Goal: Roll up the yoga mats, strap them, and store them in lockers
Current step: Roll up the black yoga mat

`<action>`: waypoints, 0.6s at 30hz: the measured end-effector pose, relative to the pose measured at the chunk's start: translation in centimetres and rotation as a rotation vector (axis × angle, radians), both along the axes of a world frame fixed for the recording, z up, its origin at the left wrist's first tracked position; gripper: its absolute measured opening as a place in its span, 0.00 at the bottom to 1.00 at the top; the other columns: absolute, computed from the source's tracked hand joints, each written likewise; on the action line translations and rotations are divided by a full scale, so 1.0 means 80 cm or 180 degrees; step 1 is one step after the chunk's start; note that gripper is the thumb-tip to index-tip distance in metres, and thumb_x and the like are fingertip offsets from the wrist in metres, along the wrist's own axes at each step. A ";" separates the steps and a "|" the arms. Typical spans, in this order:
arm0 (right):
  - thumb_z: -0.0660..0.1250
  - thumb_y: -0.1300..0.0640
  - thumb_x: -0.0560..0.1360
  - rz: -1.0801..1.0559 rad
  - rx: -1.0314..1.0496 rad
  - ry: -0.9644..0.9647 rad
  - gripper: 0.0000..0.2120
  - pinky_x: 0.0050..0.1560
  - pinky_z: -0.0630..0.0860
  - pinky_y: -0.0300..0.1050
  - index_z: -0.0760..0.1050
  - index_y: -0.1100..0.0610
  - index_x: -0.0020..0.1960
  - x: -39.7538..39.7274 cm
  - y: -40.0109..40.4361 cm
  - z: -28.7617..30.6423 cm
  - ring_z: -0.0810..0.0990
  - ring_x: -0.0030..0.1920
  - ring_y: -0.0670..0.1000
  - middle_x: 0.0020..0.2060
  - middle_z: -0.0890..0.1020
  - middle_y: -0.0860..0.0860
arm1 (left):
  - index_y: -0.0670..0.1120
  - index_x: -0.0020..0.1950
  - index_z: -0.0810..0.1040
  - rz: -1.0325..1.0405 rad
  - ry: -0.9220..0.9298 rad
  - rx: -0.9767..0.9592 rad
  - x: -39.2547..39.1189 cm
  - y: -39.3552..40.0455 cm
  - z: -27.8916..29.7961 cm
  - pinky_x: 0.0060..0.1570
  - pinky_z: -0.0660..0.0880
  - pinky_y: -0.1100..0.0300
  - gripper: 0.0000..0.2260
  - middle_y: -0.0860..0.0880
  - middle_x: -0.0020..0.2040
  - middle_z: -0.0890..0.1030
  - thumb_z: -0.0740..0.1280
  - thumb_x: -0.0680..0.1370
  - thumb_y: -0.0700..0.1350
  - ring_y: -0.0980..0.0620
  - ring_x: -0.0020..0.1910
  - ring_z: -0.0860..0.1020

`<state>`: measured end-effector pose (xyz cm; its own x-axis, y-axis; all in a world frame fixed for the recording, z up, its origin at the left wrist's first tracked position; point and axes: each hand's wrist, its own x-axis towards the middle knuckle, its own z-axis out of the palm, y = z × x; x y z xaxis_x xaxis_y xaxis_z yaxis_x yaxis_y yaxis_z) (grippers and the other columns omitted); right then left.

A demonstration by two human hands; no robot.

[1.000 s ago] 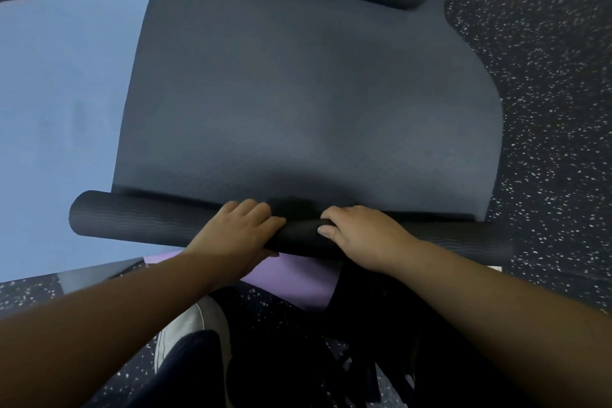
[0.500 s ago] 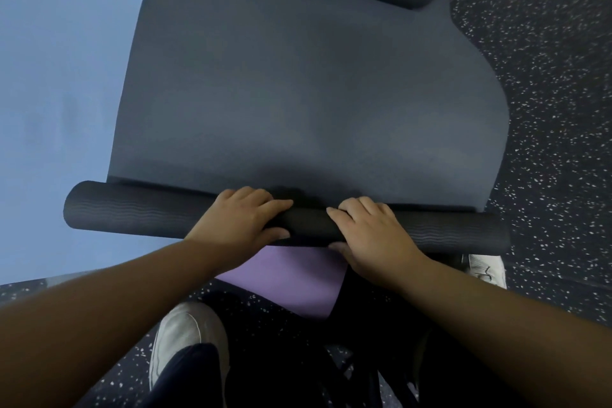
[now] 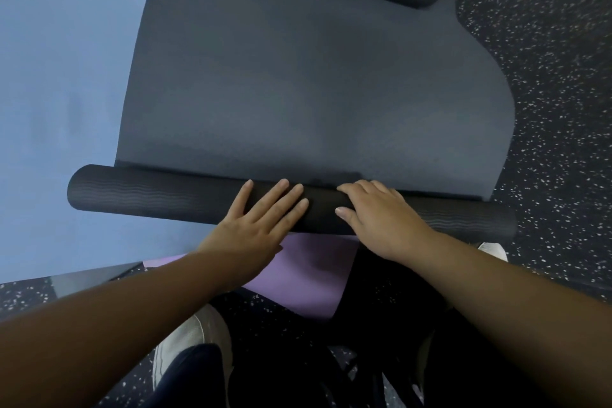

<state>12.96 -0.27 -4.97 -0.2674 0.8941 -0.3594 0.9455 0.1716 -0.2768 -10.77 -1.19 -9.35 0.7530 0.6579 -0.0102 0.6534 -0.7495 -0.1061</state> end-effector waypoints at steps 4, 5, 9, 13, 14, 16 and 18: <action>0.58 0.50 0.79 -0.0226 0.0367 0.0029 0.21 0.65 0.67 0.53 0.69 0.58 0.69 -0.006 -0.015 -0.003 0.69 0.65 0.56 0.63 0.74 0.54 | 0.42 0.76 0.59 -0.0022 0.0209 -0.0001 0.001 0.009 0.004 0.68 0.57 0.36 0.39 0.43 0.76 0.61 0.70 0.71 0.54 0.43 0.75 0.57; 0.59 0.50 0.77 -0.0208 0.0535 0.0031 0.21 0.63 0.71 0.55 0.72 0.60 0.65 -0.006 -0.020 -0.004 0.71 0.63 0.57 0.61 0.75 0.56 | 0.42 0.76 0.58 -0.0046 0.0174 0.0025 0.001 0.015 0.004 0.68 0.57 0.36 0.37 0.43 0.76 0.61 0.69 0.72 0.53 0.44 0.75 0.57; 0.58 0.51 0.71 0.0108 0.0913 0.0111 0.23 0.66 0.68 0.59 0.73 0.61 0.62 -0.009 -0.031 -0.009 0.69 0.64 0.58 0.62 0.75 0.58 | 0.43 0.75 0.61 -0.0045 -0.0046 -0.0081 0.003 0.048 0.013 0.65 0.62 0.35 0.28 0.45 0.74 0.67 0.61 0.77 0.51 0.44 0.73 0.63; 0.59 0.52 0.73 0.0239 0.1121 0.0034 0.23 0.68 0.60 0.60 0.70 0.61 0.66 -0.013 -0.040 -0.015 0.67 0.68 0.58 0.65 0.73 0.58 | 0.44 0.73 0.64 0.0123 -0.0077 -0.0221 0.009 0.071 0.025 0.62 0.64 0.33 0.26 0.46 0.71 0.71 0.56 0.78 0.53 0.43 0.71 0.68; 0.59 0.51 0.73 0.0256 0.1032 -0.0083 0.26 0.69 0.60 0.61 0.69 0.61 0.68 -0.014 -0.042 -0.016 0.66 0.69 0.57 0.67 0.72 0.58 | 0.45 0.75 0.63 0.0230 -0.0084 -0.0278 0.013 0.074 0.027 0.64 0.61 0.33 0.26 0.46 0.73 0.68 0.58 0.78 0.53 0.43 0.72 0.66; 0.57 0.45 0.71 0.0287 0.0816 -0.0348 0.33 0.72 0.57 0.63 0.65 0.61 0.72 -0.015 -0.043 -0.019 0.62 0.72 0.56 0.71 0.68 0.57 | 0.46 0.77 0.59 0.0474 -0.0030 -0.0403 0.020 0.075 0.030 0.68 0.54 0.35 0.27 0.46 0.76 0.62 0.57 0.79 0.52 0.43 0.75 0.60; 0.55 0.42 0.70 0.0328 0.0658 -0.0558 0.37 0.70 0.55 0.64 0.61 0.61 0.74 -0.013 -0.040 -0.021 0.59 0.74 0.55 0.74 0.64 0.55 | 0.45 0.75 0.62 0.0417 -0.0246 -0.0153 0.025 0.072 0.032 0.68 0.57 0.36 0.25 0.43 0.75 0.65 0.54 0.79 0.51 0.43 0.74 0.64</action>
